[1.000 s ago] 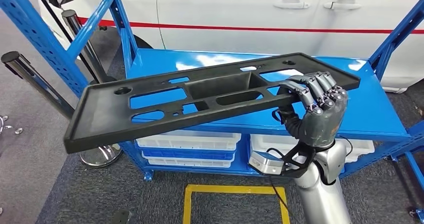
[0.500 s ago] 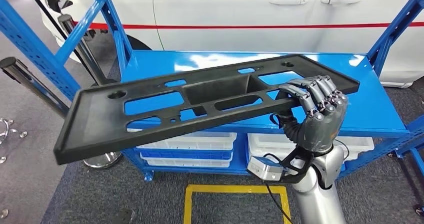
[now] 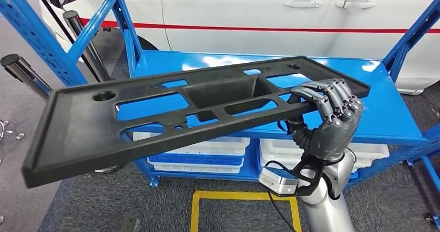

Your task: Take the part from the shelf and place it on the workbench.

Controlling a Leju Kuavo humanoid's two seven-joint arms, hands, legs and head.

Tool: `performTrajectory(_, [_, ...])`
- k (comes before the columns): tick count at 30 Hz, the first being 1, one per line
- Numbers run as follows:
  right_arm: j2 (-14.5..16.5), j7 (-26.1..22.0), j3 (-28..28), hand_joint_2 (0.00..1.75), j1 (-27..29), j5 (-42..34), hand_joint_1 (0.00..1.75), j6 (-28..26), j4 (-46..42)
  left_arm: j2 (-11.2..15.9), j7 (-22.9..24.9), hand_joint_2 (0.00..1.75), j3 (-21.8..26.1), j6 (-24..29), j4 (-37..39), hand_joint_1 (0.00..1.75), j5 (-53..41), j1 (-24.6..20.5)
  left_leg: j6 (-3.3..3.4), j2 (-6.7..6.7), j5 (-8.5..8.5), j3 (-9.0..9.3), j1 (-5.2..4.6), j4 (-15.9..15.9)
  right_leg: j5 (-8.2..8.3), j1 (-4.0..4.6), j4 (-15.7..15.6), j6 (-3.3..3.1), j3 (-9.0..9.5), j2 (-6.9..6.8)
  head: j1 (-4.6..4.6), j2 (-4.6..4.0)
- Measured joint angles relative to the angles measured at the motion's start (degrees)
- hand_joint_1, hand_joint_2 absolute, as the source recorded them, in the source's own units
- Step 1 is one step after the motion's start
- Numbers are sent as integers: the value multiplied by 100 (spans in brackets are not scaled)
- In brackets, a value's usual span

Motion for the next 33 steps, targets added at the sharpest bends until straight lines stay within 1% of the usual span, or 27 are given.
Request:
performTrajectory(2, [-10, 16, 24, 175, 27, -40, 175, 0, -29, -2, 52, 175, 2, -7, 27, 0, -9, -27, 26, 5, 14, -21, -11, 8, -378, -10, 703, 20, -312, -1, 0, 0])
performTrajectory(3, [-19, 24, 33, 175, 54, -57, 175, 0, -34, -2, 70, 175, 3, -10, 40, 0, -13, -33, 30, 6, 17, -36, -16, 22, -496, -13, 1018, 31, -456, -1, -1, 0])
performTrajectory(4, [-29, 29, 42, 175, 82, -73, 175, 0, -35, -2, 83, 175, 4, -15, 53, 0, -17, -33, 30, 5, 17, -51, -18, 39, -513, -15, 1175, 38, -525, -2, -1, 0])
performTrajectory(5, [-39, 33, 51, 175, 104, -87, 175, 0, -36, -3, 91, 175, 4, -20, 63, 0, -18, -32, 28, 3, 15, -67, -19, 60, -424, -17, 1124, 40, -493, -4, 0, 0])
performTrajectory(6, [-48, 34, 60, 175, 117, -100, 175, 0, -39, -3, 98, 175, 4, -24, 71, 0, -18, -33, 22, 1, 11, -79, -18, 84, -249, -20, 855, 37, -349, -6, -1, 0])
performTrajectory(7, [-53, 34, 68, 175, 121, -113, 175, 0, -43, -4, 102, 175, 4, -27, 75, 0, -17, -36, 11, -2, 3, -92, -18, 110, -74, -24, 472, 28, -152, -8, 0, 0])
performTrajectory(9, [-60, 38, 88, 175, 126, -159, 175, 0, -57, -4, 107, 175, 4, -34, 78, 0, -16, -46, -28, -9, -12, -133, -41, 174, 131, -14, -115, -5, 133, -6, -2, 0])
performTrajectory(11, [-69, 42, 104, 175, 142, -221, 175, 0, -72, -6, 115, 175, 3, -39, 82, 0, -16, -50, -81, -12, 2, -168, -57, 198, 161, 7, -234, -53, 162, 4, -2, 0])
performTrajectory(13, [-79, 42, 122, 175, 156, -258, 175, 0, -82, -8, 122, 175, 2, -42, 90, 0, -16, -50, -137, -13, -5, -193, -46, 212, 216, 2, -264, -132, 139, 1, -2, 0])
performTrajectory(14, [-83, 40, 137, 175, 159, -268, 175, 0, -85, -8, 124, 175, 1, -43, 94, 0, -16, -51, -166, -13, -99, -230, -40, 298, 253, -6, -287, -180, 126, -7, -2, 0])
performTrajectory(15, [-84, 37, 156, 175, 160, -279, 175, 0, -87, -9, 125, 175, -1, -46, 97, 0, -16, -53, -192, -11, -267, -300, -31, 486, 290, -17, -309, -222, 106, -18, -3, 0])
performTrajectory(16, [-85, 33, 174, 175, 161, -290, 175, 0, -88, -10, 127, 175, -3, -50, 100, 0, -16, -56, -219, -9, -500, -405, -16, 783, 323, -19, -316, -250, 78, -27, -3, 0])
performTrajectory(17, [-86, 29, 187, 175, 163, -299, 175, 0, -88, -13, 129, 175, -7, -54, 103, 0, -16, -58, -242, -7, -737, -523, -6, 1143, 353, -14, -315, -263, 38, -33, -4, 0])
performTrajectory(18, [-87, 26, 196, 175, 164, -305, 175, 0, -88, -15, 133, 175, -9, -57, 105, 0, -15, -61, -258, -6, -917, -624, 4, 1473, 381, -8, -309, -266, -7, -37, -4, 0])
performTrajectory(19, [-89, 24, 203, 175, 165, -309, 175, 0, -88, -16, 139, 175, -11, -59, 109, 0, -15, -63, -265, -6, -1008, -659, 9, 1672, 413, -2, -301, -265, -59, -39, -4, 0])
performTrajectory(20, [-92, 22, 208, 175, 165, -310, 175, 0, -88, -18, 145, 175, -11, -59, 112, 0, -14, -65, -261, -6, -988, -585, 10, 1652, 447, 2, -291, -261, -111, -39, -4, 0])
performTrajectory(21, [-96, 22, 214, 175, 165, -310, 175, 0, -88, -18, 150, 175, -11, -60, 114, 0, -12, -70, -246, -6, -877, -391, 8, 1405, 480, 4, -281, -253, -158, -38, -4, 0])
performTrajectory(23, [-101, 21, 220, 175, 163, -309, 175, 0, -89, -16, 153, 175, -11, -61, 116, 0, -5, -98, -189, -6, -616, 160, -13, 570, 544, 8, -267, -223, -218, -38, -3, 0])
performTrajectory(24, [-104, 21, 222, 175, 160, -308, 175, 0, -90, -15, 153, 175, -11, -62, 116, 0, 0, -120, -160, -7, -531, 349, -33, 248, 575, 7, -268, -193, -229, -41, -3, 0])
performTrajectory(25, [-106, 20, 224, 175, 156, -305, 175, 0, -90, -14, 154, 175, -11, -66, 117, 0, 7, -140, -134, -7, -493, 441, -54, 70, 607, 2, -274, -156, -233, -46, -2, 0])
performTrajectory(27, [-111, 17, 233, 175, 149, -298, 175, 0, -90, -15, 156, 175, -11, -74, 120, 0, 18, -154, -90, -8, -426, 424, -86, 16, 685, -13, -310, -76, -229, -52, -2, 0])
performTrajectory(28, [-115, 16, 237, 175, 149, -294, 175, 0, -89, -21, 158, 175, -12, -80, 121, 0, 21, -152, -61, -2, -367, 418, -71, -11, 705, -18, -318, -43, -236, -48, -3, 0])
performTrajectory(29, [-121, 14, 240, 175, 148, -292, 175, 0, -88, -27, 160, 175, -13, -85, 122, 0, 22, -153, -26, 10, -296, 402, -58, -49, 647, -16, -284, -17, -261, -40, -2, 0])
performTrajectory(30, [-127, 8, 240, 175, 146, -293, 175, 0, -87, -34, 162, 175, -13, -91, 123, 0, 25, -157, 14, 24, -215, 364, -44, -88, 482, -14, -146, 3, -320, -30, -2, 0])
performTrajectory(31, [-134, 2, 241, 175, 146, -298, 175, 0, -86, -42, 163, 175, -14, -97, 123, 0, 31, -164, 46, 40, -140, 310, -32, -110, 224, -14, 117, 18, -413, -21, -2, 0])
performTrajectory(32, [-139, -3, 241, 175, 148, -304, 175, 0, -86, -44, 164, 175, -14, -102, 123, 0, 34, -170, 69, 50, -84, 231, -41, -108, -70, -15, 468, 32, -520, -17, -2, 0])
performTrajectory(33, [-143, -8, 241, 175, 152, -309, 175, -1, -84, -45, 164, 175, -14, -105, 123, 0, 37, -171, 77, 55, -33, 144, -45, -91, -309, -19, 853, 48, -616, -15, -2, 0])
